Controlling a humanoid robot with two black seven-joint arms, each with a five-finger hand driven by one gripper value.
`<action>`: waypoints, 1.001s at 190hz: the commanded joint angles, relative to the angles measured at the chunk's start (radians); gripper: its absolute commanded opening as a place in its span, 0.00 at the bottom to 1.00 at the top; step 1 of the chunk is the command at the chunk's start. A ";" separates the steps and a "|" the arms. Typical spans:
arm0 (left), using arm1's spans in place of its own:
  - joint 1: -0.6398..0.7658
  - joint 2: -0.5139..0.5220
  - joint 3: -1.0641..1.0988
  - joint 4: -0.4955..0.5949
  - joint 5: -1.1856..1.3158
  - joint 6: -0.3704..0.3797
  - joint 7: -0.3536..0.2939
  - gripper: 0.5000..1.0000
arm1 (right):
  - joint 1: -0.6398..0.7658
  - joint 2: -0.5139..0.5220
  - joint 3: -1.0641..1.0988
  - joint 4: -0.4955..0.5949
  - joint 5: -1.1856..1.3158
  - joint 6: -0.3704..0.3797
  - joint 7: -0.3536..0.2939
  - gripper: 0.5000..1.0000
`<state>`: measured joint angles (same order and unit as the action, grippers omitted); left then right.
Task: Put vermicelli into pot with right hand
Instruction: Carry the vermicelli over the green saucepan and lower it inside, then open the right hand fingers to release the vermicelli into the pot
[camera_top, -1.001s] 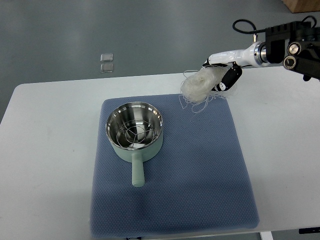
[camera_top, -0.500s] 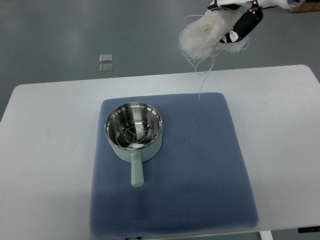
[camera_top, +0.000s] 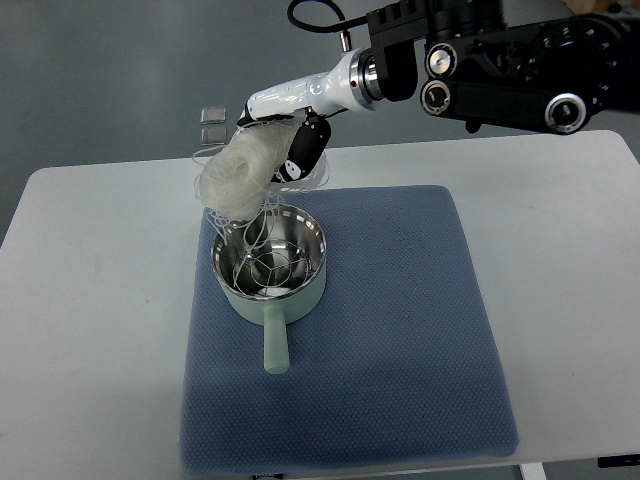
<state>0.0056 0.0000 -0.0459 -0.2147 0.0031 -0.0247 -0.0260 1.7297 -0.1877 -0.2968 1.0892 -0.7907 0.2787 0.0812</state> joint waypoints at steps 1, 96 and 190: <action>0.001 0.000 0.000 0.001 0.000 0.000 0.000 1.00 | -0.032 0.054 -0.005 -0.037 -0.005 -0.003 0.000 0.00; 0.001 0.000 0.000 0.008 0.000 0.000 0.000 1.00 | -0.139 0.132 -0.007 -0.130 -0.067 -0.004 0.003 0.00; 0.001 0.000 0.000 0.008 0.000 0.000 0.000 1.00 | -0.187 0.137 -0.008 -0.160 -0.067 0.008 0.005 0.70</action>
<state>0.0061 0.0000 -0.0460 -0.2082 0.0030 -0.0243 -0.0260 1.5494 -0.0506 -0.3053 0.9345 -0.8582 0.2781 0.0859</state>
